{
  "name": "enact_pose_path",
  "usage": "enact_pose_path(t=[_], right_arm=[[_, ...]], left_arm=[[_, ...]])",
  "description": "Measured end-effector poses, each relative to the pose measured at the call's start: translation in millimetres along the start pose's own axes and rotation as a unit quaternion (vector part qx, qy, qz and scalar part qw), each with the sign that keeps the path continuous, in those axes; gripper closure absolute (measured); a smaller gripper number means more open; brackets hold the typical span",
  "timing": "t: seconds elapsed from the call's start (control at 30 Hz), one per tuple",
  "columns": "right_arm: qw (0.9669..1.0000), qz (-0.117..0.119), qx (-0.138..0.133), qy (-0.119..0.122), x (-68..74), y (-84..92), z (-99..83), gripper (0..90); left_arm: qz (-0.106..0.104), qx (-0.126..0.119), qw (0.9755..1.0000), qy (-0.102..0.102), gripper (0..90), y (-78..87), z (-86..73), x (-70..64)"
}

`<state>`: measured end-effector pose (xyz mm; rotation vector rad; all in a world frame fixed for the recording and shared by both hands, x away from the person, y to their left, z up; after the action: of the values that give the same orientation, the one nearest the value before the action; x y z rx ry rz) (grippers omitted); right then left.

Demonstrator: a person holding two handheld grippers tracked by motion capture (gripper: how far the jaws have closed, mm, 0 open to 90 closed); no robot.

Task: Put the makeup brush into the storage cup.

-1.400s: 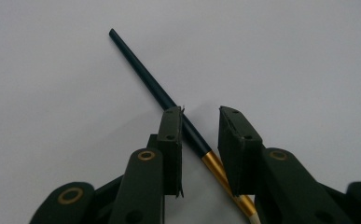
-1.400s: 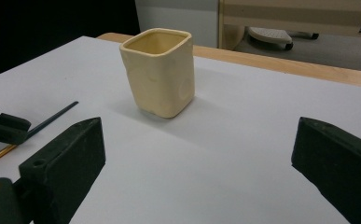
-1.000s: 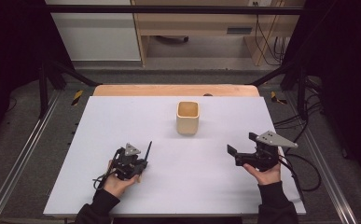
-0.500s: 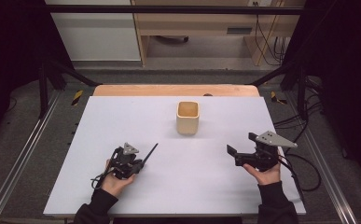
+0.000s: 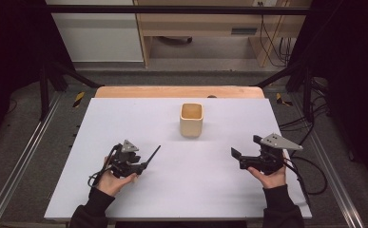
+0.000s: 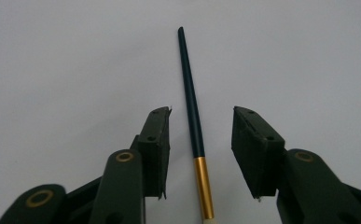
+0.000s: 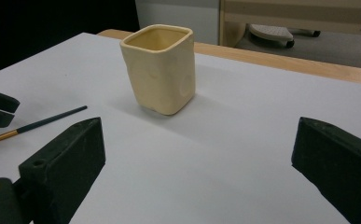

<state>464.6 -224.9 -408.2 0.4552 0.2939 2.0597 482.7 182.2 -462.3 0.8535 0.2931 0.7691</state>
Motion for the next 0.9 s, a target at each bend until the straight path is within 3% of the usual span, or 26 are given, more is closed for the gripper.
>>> enact_pose_path(t=[0.13, 0.4, 0.67, 0.9], right_arm=[[1.0000, 0.000, -0.001, -0.002, 0.1, 0.4, 0.1, 3.0], [1.0000, 0.000, 0.002, -0.001, -0.3, 0.1, 0.0, 3.0], [1.0000, 0.001, 0.002, -0.002, -0.5, 0.8, 0.4, 3.0], [1.0000, 0.003, 0.003, 0.001, -0.3, 0.3, 0.0, 3.0]], left_arm=[[-0.004, 0.001, 1.0000, -0.001, 49.1, 1.0, 4.5, 0.8], [-0.007, 0.035, 0.9993, -0.012, 47.5, -8.2, 16.4, 4.2], [-0.011, 0.081, 0.9963, -0.029, 57.5, -22.2, 15.0, 5.1], [-0.017, 0.097, 0.9945, -0.033, 67.1, -28.9, 13.8, 3.6]])
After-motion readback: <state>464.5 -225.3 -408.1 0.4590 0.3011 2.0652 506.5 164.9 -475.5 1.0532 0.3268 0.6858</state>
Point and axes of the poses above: each handheld gripper's, and its own axes: y roughly backward along the jaws, z roughly out of its top, x roughly to its left, the point moved 3 cm from there along -y, roughly forward along the jaws, and after that the axes turned 7 degrees about -y, right-handed, at the moved point
